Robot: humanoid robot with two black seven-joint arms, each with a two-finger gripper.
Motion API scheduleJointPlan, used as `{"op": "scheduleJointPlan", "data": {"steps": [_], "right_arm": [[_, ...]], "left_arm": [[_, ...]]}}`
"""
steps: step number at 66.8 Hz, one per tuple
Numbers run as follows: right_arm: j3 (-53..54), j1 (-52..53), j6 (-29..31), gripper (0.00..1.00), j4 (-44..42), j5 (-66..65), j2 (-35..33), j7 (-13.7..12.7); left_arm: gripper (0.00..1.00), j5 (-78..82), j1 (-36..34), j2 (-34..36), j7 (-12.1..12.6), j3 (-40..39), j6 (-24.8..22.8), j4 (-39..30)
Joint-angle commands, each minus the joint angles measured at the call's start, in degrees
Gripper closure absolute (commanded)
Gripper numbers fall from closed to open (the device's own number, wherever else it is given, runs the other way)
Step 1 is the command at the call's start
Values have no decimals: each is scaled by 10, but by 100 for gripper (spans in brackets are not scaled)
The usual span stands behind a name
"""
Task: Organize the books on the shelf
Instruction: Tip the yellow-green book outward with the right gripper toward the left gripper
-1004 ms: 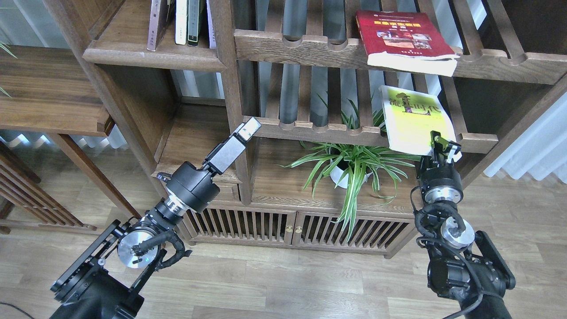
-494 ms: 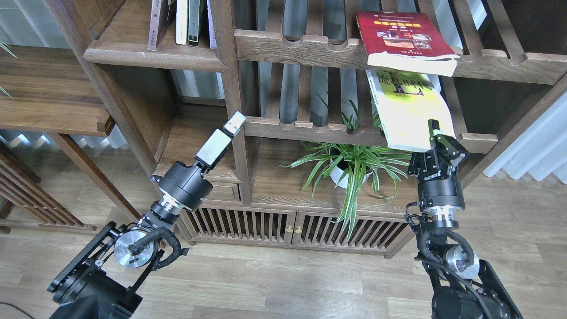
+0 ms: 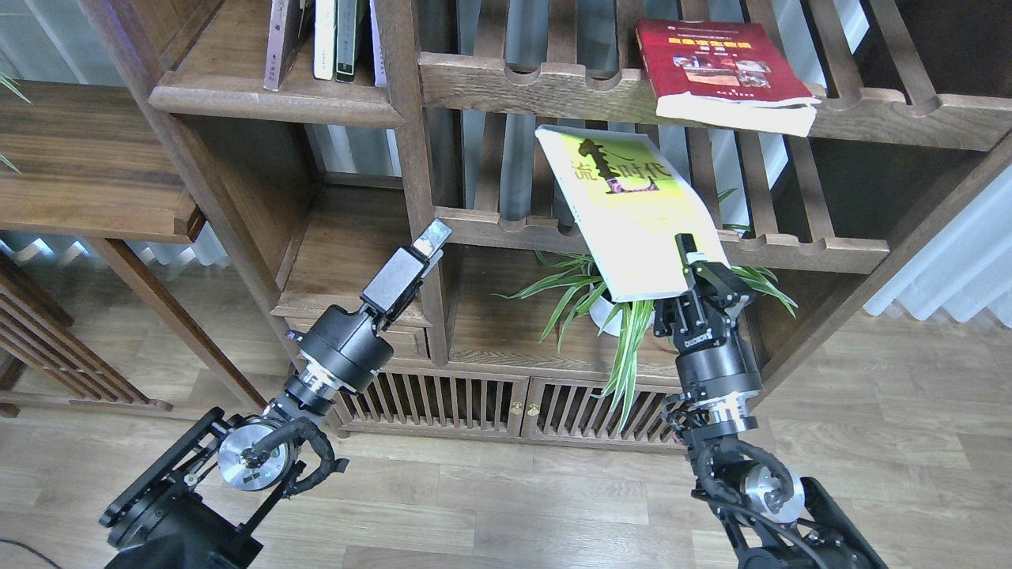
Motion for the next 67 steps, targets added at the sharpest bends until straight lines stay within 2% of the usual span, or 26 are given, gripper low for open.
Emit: {"op": "scheduleJointPlan", "data": {"steps": [1,19,28,33,34,36,44,67], "right_arm": [[-18,0,0,95,1,-10,0,0],[-21,-4,0,95,-1,-23,0,-6],[-30,-9,0,95,-1,-23,0,-42],[-35,-11,0,95,-1,-23,0,-60],[-38,-11,0,95,-1,-23,0,-62],[-42,-11,0,95,-1,-23,0,-62],[-45,-11,0,95,-1,-25,-7,-68],[-62,-12,0,95,-6,-39,-13,-113]], "left_arm": [[3,-10,1,0,1,-3,0,-2],[5,-33,12,0,9,5,0,-10],[5,-40,15,0,16,21,0,-11],[5,-46,15,0,36,27,0,-12],[5,-54,15,0,58,26,0,-12],[5,-59,15,0,68,25,0,-12],[5,-69,15,5,96,19,0,-12],[7,-84,15,16,97,13,0,-19]]}}
